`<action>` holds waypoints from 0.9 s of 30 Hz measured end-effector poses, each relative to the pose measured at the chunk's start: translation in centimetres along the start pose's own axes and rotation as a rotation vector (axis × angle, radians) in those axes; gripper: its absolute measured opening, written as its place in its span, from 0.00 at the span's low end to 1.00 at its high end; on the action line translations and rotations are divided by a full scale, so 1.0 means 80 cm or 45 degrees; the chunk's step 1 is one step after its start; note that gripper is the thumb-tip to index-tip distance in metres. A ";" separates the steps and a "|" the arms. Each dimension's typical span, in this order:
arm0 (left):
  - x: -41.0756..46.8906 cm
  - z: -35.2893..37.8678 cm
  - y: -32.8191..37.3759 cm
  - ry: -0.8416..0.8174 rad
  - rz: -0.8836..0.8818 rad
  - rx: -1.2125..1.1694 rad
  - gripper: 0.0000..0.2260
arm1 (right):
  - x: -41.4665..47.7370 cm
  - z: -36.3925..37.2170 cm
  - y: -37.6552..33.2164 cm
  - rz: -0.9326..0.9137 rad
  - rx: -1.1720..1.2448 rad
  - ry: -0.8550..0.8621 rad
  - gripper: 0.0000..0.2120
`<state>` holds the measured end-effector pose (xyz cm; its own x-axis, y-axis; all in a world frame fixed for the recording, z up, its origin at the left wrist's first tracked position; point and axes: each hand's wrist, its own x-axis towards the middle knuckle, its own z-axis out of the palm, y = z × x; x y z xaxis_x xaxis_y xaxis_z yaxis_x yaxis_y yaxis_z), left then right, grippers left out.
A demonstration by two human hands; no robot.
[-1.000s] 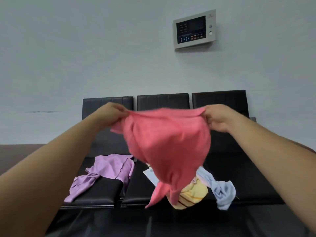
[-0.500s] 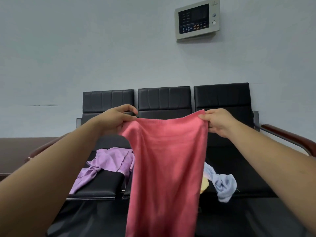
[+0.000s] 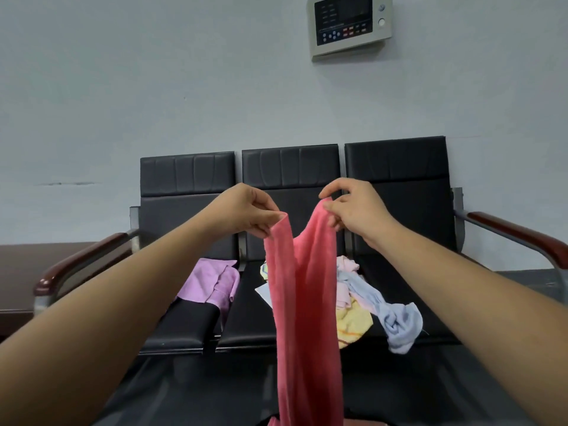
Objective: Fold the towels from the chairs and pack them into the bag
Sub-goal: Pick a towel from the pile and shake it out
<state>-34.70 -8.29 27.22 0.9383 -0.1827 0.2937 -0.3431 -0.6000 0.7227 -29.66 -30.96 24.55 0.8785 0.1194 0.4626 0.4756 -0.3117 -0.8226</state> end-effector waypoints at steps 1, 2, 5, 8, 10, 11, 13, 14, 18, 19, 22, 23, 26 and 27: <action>0.001 0.003 0.002 -0.001 -0.007 -0.005 0.08 | -0.002 0.003 -0.002 0.004 0.032 -0.036 0.12; 0.001 0.006 0.005 -0.003 -0.010 -0.003 0.09 | -0.005 0.006 -0.004 0.021 0.084 -0.085 0.12; 0.006 0.012 0.008 0.000 -0.012 0.037 0.10 | -0.011 0.013 -0.008 0.005 0.085 -0.288 0.09; 0.009 0.017 0.006 0.004 -0.013 0.055 0.09 | -0.017 0.016 -0.008 -0.130 -0.327 -0.419 0.12; 0.011 0.018 0.003 0.009 -0.021 0.039 0.10 | -0.018 0.016 -0.006 -0.189 -0.409 -0.387 0.06; 0.013 0.017 -0.001 -0.003 -0.031 0.041 0.10 | -0.017 0.016 -0.004 -0.196 -0.372 -0.340 0.05; 0.012 0.012 -0.012 -0.111 -0.067 0.119 0.08 | -0.016 0.010 -0.001 -0.170 -0.229 -0.259 0.05; 0.011 0.010 -0.020 -0.212 -0.093 0.204 0.06 | -0.015 0.005 0.000 -0.148 -0.147 -0.239 0.05; 0.005 0.002 -0.055 -0.426 -0.193 0.572 0.06 | -0.008 -0.010 0.014 -0.069 -0.061 -0.139 0.08; 0.004 0.001 -0.062 -0.381 -0.206 0.508 0.07 | -0.006 -0.014 0.019 -0.045 -0.051 -0.101 0.09; 0.004 -0.001 -0.073 -0.206 -0.224 -0.033 0.12 | -0.004 -0.024 0.033 -0.042 -0.152 -0.039 0.08; 0.005 0.001 -0.073 -0.137 -0.217 -0.171 0.12 | -0.003 -0.026 0.039 -0.055 -0.200 -0.035 0.06; 0.013 0.007 -0.056 0.101 -0.036 -0.257 0.10 | 0.003 -0.034 0.041 -0.092 -0.144 -0.010 0.06; 0.016 0.007 -0.047 0.183 0.051 -0.323 0.07 | 0.007 -0.039 0.036 -0.129 -0.063 -0.003 0.08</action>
<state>-32.14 -6.72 24.51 0.9139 -0.0792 0.3981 -0.3971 -0.3772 0.8367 -27.94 -34.73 23.42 0.8260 0.1546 0.5421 0.5594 -0.3444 -0.7540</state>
